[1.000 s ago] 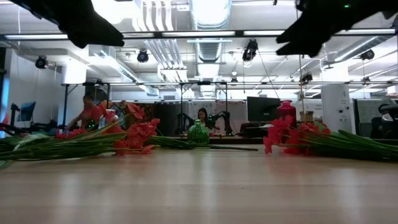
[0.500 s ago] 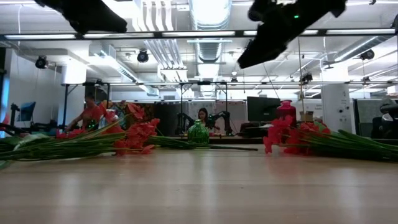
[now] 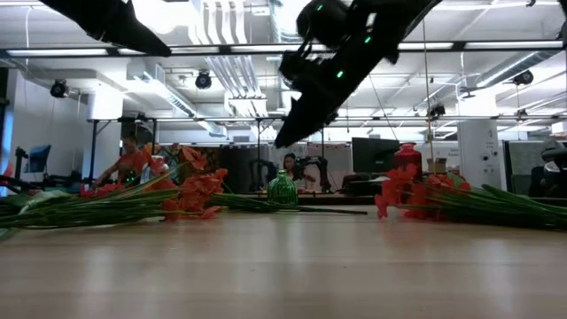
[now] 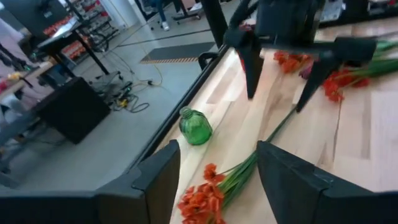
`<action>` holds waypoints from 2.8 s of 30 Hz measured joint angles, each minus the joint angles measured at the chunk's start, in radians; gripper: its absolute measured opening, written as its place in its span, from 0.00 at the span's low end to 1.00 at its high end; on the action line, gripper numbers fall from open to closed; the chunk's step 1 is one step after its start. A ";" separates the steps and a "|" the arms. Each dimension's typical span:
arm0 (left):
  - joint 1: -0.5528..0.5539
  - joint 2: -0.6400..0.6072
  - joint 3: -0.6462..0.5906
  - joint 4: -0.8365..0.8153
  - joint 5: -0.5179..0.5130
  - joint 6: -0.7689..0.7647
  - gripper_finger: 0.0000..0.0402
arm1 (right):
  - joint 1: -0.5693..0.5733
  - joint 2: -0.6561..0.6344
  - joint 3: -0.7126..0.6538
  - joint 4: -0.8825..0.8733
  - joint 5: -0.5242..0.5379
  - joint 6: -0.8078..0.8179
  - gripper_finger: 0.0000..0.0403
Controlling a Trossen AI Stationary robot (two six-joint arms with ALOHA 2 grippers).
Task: Sort flowers into vase by color
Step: Put the top left orange flower into the red vase
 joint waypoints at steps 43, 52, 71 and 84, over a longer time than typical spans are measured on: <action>0.001 -0.039 0.005 -0.001 -0.099 0.157 0.44 | -0.076 0.305 0.113 0.175 -0.038 0.006 0.69; 0.001 -0.039 0.005 -0.001 -0.099 0.154 0.44 | -0.076 0.305 0.093 0.184 -0.063 -0.002 0.62; 0.001 -0.039 0.004 0.006 -0.098 0.154 0.44 | -0.074 0.353 0.099 0.237 -0.091 0.009 0.22; 0.001 -0.042 0.004 0.075 -0.301 0.158 0.44 | -0.077 0.227 0.099 0.179 -0.075 0.068 0.05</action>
